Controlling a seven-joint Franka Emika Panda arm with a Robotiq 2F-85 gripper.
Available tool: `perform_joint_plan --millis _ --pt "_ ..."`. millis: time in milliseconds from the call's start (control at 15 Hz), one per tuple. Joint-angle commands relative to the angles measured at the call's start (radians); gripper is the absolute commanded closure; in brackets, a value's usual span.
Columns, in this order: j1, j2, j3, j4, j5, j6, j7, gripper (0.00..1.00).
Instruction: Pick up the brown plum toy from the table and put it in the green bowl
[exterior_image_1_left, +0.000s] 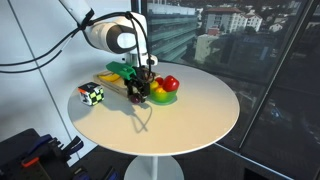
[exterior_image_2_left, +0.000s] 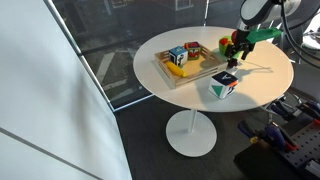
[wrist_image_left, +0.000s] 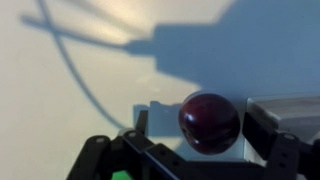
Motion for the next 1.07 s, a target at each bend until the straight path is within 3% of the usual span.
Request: perform_joint_plan --millis 0,267,1000 --pt "-0.014 0.015 0.014 0.010 0.032 0.007 -0.035 0.33" --pt "-0.013 0.010 0.016 0.012 0.042 -0.015 -0.031 0.65" --pt "-0.026 -0.083 -0.002 0.029 0.061 -0.142 -0.002 0.65"
